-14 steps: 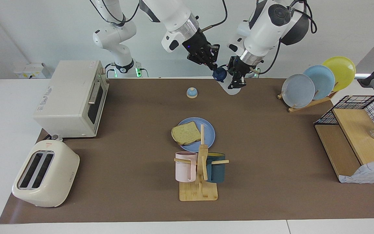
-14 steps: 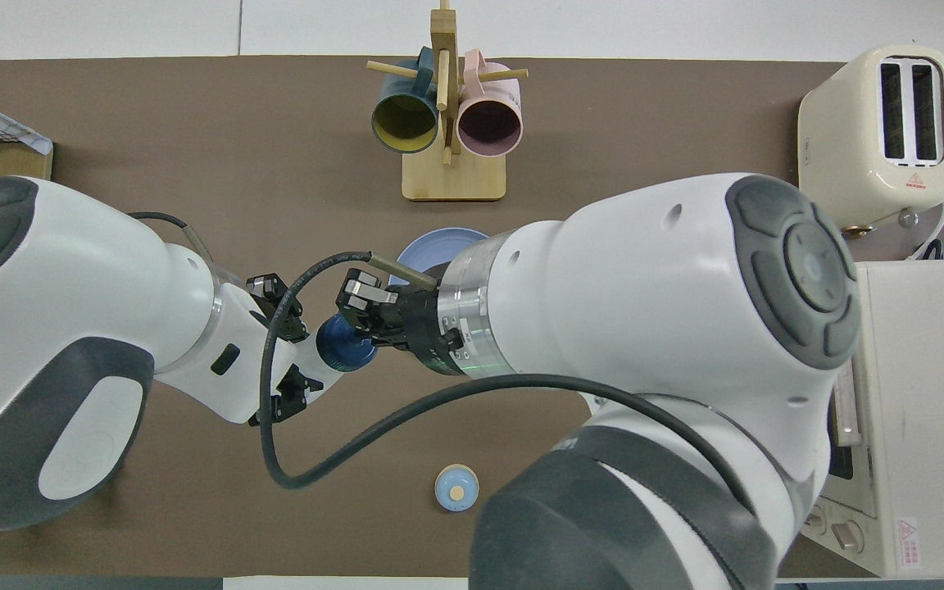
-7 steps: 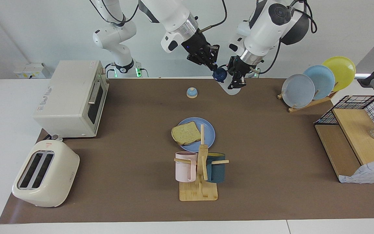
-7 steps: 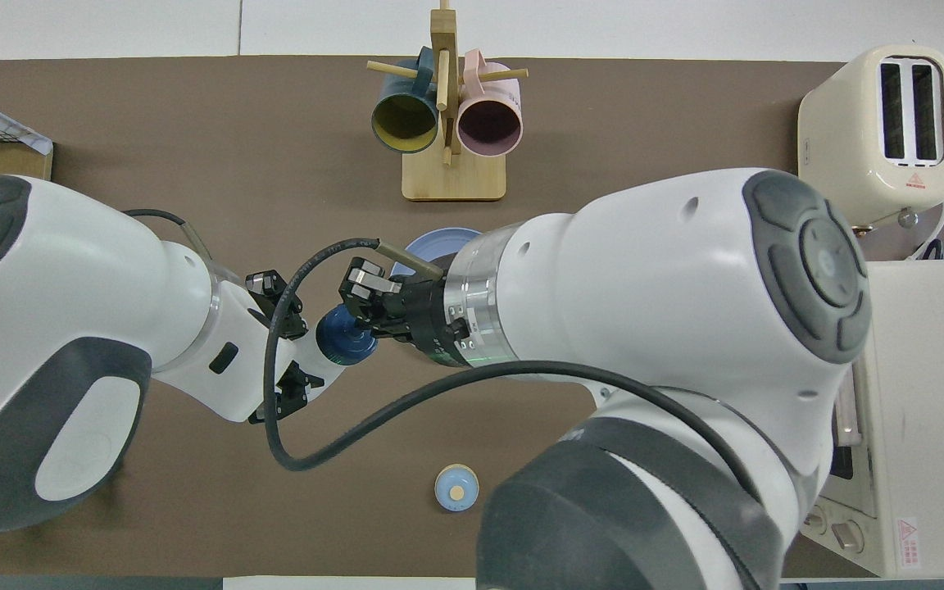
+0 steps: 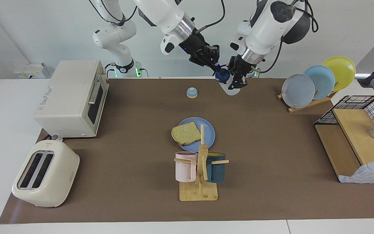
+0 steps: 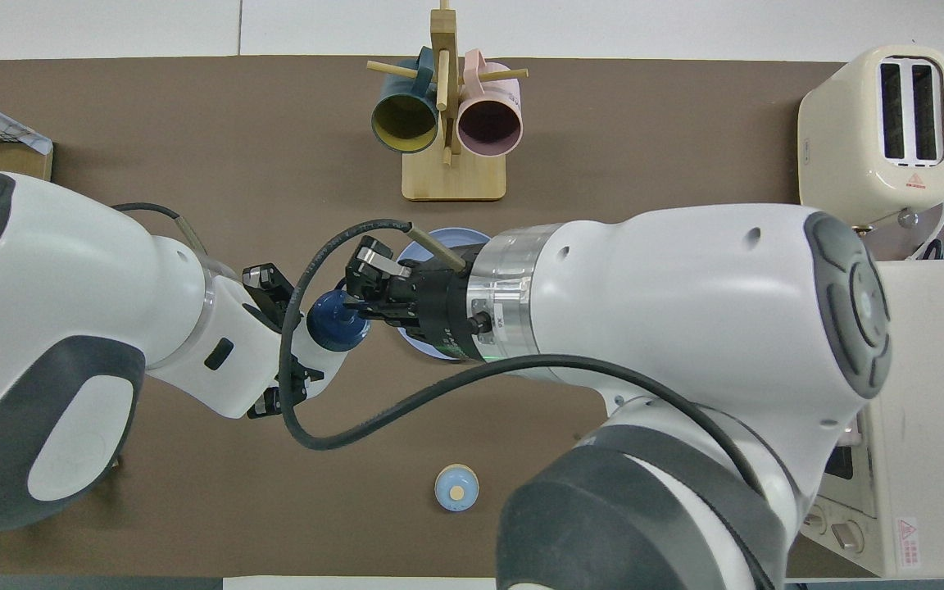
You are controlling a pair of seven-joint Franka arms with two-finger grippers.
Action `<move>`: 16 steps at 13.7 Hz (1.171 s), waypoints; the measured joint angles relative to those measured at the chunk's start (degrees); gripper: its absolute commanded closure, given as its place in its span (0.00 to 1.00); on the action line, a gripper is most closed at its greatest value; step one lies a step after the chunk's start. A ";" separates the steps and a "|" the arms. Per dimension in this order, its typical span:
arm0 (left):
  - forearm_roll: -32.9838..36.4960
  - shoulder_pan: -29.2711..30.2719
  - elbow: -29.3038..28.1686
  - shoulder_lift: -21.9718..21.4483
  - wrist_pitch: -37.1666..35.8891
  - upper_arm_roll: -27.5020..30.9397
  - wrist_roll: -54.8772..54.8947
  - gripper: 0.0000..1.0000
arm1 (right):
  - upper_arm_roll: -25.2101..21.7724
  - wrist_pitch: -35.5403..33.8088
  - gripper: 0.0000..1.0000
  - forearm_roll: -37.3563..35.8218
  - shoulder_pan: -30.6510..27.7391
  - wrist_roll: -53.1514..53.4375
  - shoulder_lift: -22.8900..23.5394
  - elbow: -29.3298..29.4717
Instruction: Put bread on plate and add seasoning
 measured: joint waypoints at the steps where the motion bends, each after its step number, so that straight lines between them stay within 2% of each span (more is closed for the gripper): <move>1: 0.00 0.00 -0.04 0.00 0.00 -0.03 0.00 1.00 | -0.01 0.71 1.00 0.03 -0.01 0.00 -0.51 -0.73; 7: 0.04 -0.03 -0.44 -0.03 -0.31 -0.27 0.19 1.00 | -0.67 3.44 1.00 0.03 -0.67 -0.98 -1.18 -2.38; 8: 0.04 -0.03 -0.44 -0.03 -0.31 -0.27 0.19 1.00 | -0.67 3.44 0.64 0.03 -0.92 -1.59 -1.33 -3.02; 9: 0.04 -0.03 -0.45 -0.03 -0.31 -0.27 0.19 1.00 | -0.68 3.45 0.55 0.03 -1.10 -2.00 -1.54 -3.72; 10: 0.04 -0.03 -0.49 -0.03 -0.32 -0.27 0.19 1.00 | -0.69 3.52 0.17 0.03 -1.29 -2.35 -1.82 -4.45; 11: 0.04 -0.03 -0.59 -0.03 -0.36 -0.25 0.19 1.00 | -0.70 3.59 0.00 0.03 -1.58 -2.99 -2.13 -4.94; 16: 0.04 0.00 -0.87 -0.03 -0.36 -0.13 0.19 1.00 | -0.88 2.43 0.00 -0.73 -4.54 -6.08 -2.85 -5.77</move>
